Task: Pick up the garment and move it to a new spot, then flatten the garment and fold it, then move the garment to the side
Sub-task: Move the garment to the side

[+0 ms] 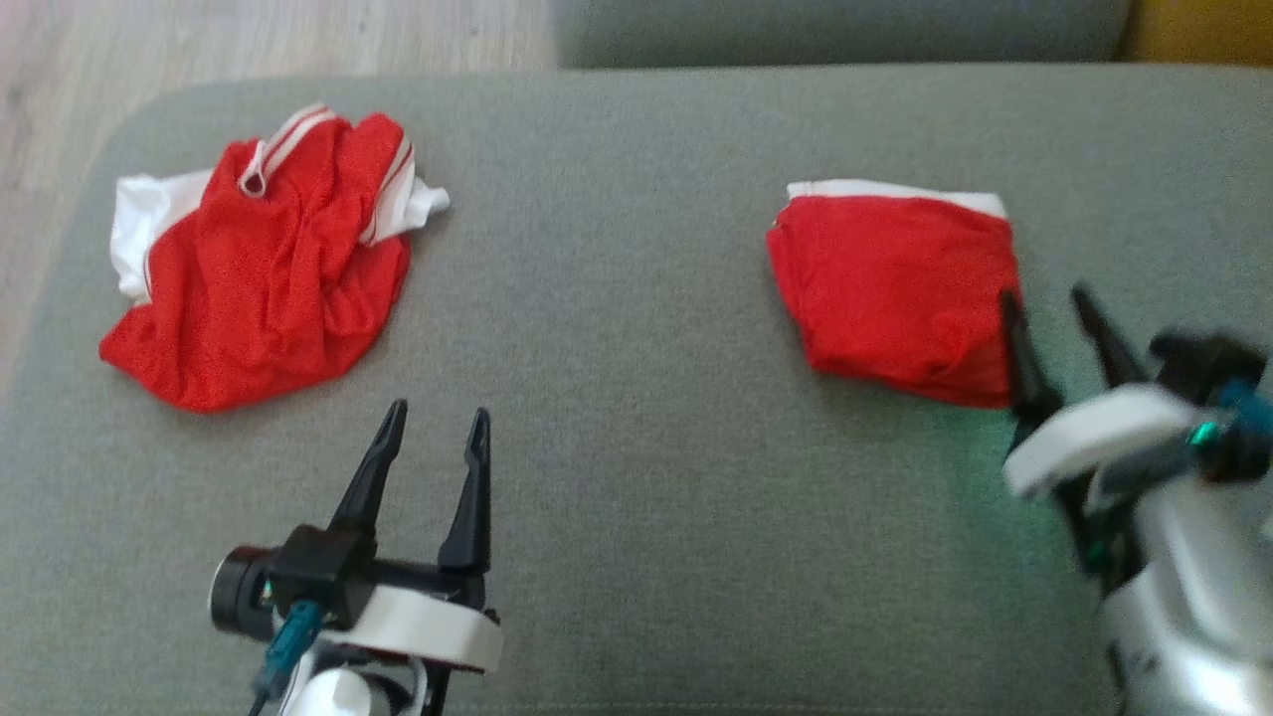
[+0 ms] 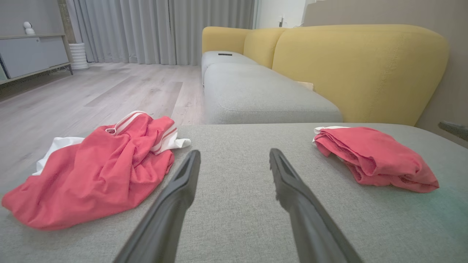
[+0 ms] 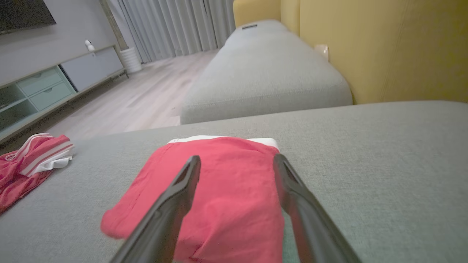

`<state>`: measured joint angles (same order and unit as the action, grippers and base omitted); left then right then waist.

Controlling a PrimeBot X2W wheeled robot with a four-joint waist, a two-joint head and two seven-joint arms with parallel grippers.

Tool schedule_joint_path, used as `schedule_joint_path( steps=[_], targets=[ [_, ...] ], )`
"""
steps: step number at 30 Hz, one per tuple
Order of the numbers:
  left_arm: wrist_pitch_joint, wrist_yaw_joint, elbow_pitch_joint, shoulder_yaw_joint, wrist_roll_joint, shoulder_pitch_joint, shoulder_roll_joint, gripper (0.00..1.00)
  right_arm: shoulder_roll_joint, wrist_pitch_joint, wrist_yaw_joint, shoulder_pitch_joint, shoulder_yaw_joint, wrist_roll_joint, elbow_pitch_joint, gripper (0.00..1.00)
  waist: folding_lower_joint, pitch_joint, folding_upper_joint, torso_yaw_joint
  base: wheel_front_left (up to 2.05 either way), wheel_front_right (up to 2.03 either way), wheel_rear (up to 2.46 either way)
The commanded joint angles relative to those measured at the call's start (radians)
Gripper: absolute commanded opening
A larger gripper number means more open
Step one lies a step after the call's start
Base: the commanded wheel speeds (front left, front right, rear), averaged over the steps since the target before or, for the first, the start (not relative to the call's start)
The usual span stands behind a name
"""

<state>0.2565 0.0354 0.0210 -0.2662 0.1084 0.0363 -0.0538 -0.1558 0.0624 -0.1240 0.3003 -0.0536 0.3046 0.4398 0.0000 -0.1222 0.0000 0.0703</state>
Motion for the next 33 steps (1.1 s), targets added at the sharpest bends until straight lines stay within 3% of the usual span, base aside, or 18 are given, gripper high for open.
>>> schedule_joint_path(
  steps=[1,5,9,15,16,17,18,19,20,28,33],
  targets=[
    [0.005,0.005,-0.034,0.021,0.005,-0.042,0.003,1.0,-0.03,-0.032,-0.007,0.057,-0.015,0.03,-0.016,1.0,0.0,-0.044,0.0,0.018,0.0,0.0,0.0],
    [0.005,0.007,-0.029,-0.003,0.012,-0.077,0.003,1.0,-0.107,-0.208,-0.007,0.157,0.0,0.129,0.073,1.0,0.0,-0.079,0.0,0.039,0.0,0.0,0.0],
    [0.005,0.014,-0.026,-0.017,0.021,-0.098,0.003,1.0,-0.172,-0.315,-0.007,0.205,0.009,0.175,0.146,1.0,0.0,-0.099,0.0,0.059,0.0,0.0,0.0],
    [0.005,0.024,-0.029,-0.017,0.032,-0.108,0.003,1.0,-0.175,-0.367,-0.007,0.227,-0.015,0.252,0.206,1.0,0.0,-0.123,0.0,0.064,0.0,0.0,0.0],
    [0.005,0.025,-0.031,-0.016,0.033,-0.111,0.003,1.0,-0.173,-0.368,-0.007,0.233,-0.023,0.258,0.213,0.92,0.0,-0.13,0.0,0.062,0.0,0.0,0.0],
    [0.005,0.025,-0.031,-0.015,0.034,-0.114,0.003,1.0,-0.172,-0.369,-0.007,0.24,-0.032,0.262,0.22,0.51,0.0,-0.136,0.0,0.059,0.0,0.0,0.0],
    [0.005,0.024,-0.032,-0.014,0.034,-0.117,0.003,1.0,-0.17,-0.372,-0.007,0.248,-0.042,0.268,0.228,0.32,0.0,-0.143,0.0,0.055,0.0,0.0,0.0],
    [0.005,0.023,-0.032,-0.013,0.034,-0.122,0.003,1.0,-0.168,-0.375,-0.007,0.257,-0.054,0.274,0.235,0.05,0.0,-0.149,0.0,0.052,0.0,0.0,0.0],
    [0.005,0.022,-0.033,-0.012,0.034,-0.127,0.003,1.0,-0.167,-0.379,-0.007,0.266,-0.066,0.28,0.241,0.0,0.0,-0.156,0.0,0.048,0.0,0.0,0.0],
    [0.005,0.017,-0.048,0.002,0.063,-0.167,0.004,1.0,-0.208,-0.365,-0.007,0.326,-0.14,0.294,0.241,0.0,0.0,-0.204,0.0,0.005,0.0,0.0,0.0],
    [0.005,0.007,-0.06,0.012,0.062,-0.194,0.004,1.0,-0.28,-0.322,-0.007,0.352,-0.168,0.268,0.21,0.0,0.0,-0.242,0.0,-0.042,0.0,0.0,0.0]
  ],
)
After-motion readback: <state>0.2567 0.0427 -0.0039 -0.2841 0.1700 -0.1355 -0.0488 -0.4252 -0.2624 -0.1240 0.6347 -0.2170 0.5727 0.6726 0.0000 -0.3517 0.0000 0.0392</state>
